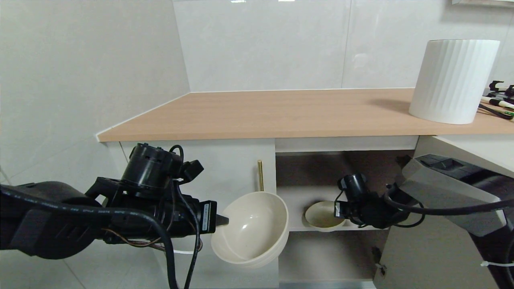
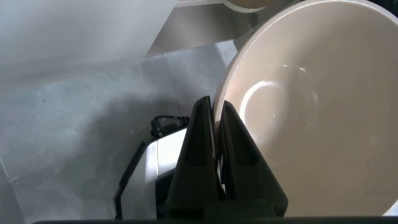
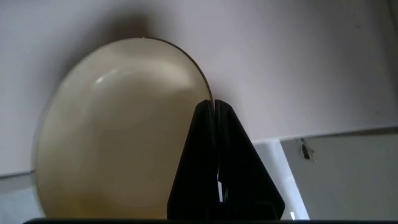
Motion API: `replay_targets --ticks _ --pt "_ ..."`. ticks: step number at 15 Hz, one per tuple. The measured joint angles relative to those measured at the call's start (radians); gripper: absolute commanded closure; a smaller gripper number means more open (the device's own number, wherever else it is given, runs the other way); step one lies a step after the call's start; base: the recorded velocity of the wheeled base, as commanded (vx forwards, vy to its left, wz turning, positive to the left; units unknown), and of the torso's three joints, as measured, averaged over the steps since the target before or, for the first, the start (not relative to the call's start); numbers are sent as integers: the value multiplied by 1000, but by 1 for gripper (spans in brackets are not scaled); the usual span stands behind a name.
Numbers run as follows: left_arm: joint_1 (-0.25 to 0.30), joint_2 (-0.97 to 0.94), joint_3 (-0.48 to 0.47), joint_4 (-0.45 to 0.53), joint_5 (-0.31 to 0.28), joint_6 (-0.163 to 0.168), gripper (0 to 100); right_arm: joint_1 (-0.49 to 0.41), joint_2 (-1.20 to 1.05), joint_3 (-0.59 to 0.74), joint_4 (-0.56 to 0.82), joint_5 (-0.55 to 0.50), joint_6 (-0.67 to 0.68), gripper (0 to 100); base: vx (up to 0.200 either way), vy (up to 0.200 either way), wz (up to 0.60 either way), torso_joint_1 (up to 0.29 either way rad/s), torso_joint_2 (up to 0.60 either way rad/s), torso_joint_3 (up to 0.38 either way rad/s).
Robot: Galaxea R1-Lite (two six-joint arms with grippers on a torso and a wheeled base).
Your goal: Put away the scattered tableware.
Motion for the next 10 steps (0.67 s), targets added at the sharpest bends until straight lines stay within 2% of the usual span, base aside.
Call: replay_targets --ticks 10 --pt "-6 2 0 0 0 0 100 -31 109 -137 -9 -54 3 100 0 0 0 0 0 0"
